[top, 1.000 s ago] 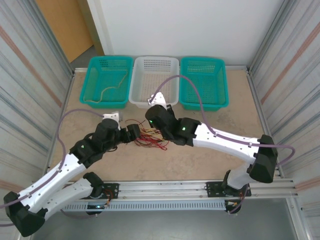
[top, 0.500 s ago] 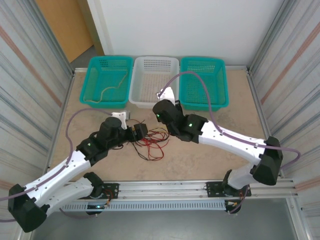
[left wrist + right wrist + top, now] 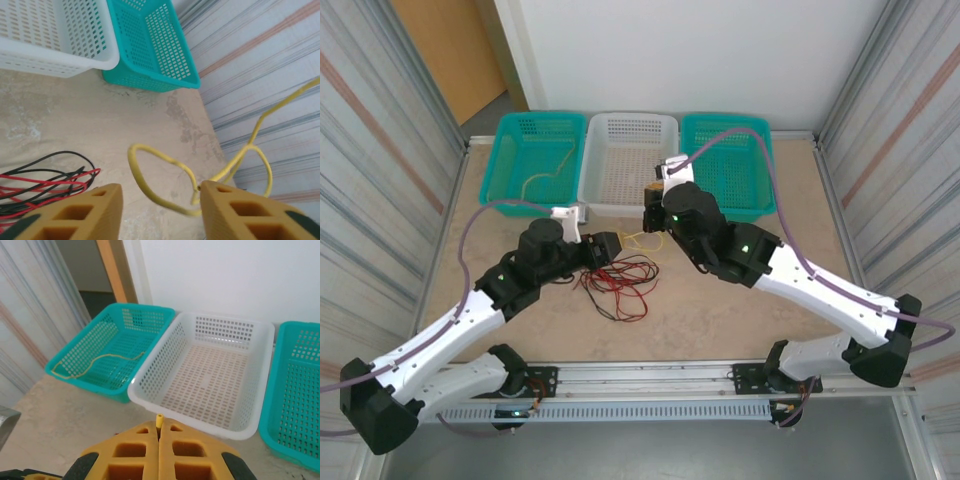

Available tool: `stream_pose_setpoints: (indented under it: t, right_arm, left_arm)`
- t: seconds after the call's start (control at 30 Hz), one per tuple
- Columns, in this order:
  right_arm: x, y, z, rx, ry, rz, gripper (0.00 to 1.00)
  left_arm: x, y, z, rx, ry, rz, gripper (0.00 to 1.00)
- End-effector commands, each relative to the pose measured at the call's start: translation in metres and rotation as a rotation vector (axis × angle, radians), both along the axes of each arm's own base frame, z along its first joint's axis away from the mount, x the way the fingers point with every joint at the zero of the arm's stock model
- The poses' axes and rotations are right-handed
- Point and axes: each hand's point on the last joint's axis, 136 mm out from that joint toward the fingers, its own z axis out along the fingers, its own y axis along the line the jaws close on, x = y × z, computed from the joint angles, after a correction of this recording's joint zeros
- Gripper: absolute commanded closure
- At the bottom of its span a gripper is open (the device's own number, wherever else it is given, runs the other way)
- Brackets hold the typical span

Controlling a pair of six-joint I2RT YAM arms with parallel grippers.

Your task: Untangle the cables

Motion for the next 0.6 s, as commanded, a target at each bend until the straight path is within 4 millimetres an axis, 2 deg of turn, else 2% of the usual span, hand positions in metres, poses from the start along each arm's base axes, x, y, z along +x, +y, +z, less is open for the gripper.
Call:
stream_pose_setpoints:
  t: [0.0,0.1,0.23,0.4,0.47,0.57]
  right_arm:
    - [-0.005,-0.010,0.020,0.061,-0.010,0.001,1.00]
    - [-0.005,-0.014,0.021,0.068,-0.011,-0.006,1.00]
    - [-0.009,-0.017,0.023,0.103,-0.009,0.009,1.00]
    - [-0.008,-0.032,0.023,0.138,-0.002,-0.018,1.00]
    - [-0.002,-0.050,0.023,0.150,0.005,-0.077,1.00]
    - [0.014,-0.101,0.012,0.238,0.057,-0.195,1.00]
  left_arm:
    - [-0.006,-0.009,0.019,-0.077,-0.044,-0.048,0.57]
    - [-0.009,-0.016,0.019,-0.100,-0.027,-0.082,0.59]
    - [-0.006,-0.016,0.008,-0.078,-0.002,-0.071,0.72]
    - [-0.004,-0.015,0.008,-0.094,-0.007,-0.067,1.00]
    - [-0.003,-0.009,0.011,-0.099,-0.016,-0.039,1.00]
    - [0.001,0.016,0.010,-0.142,-0.032,0.056,1.00]
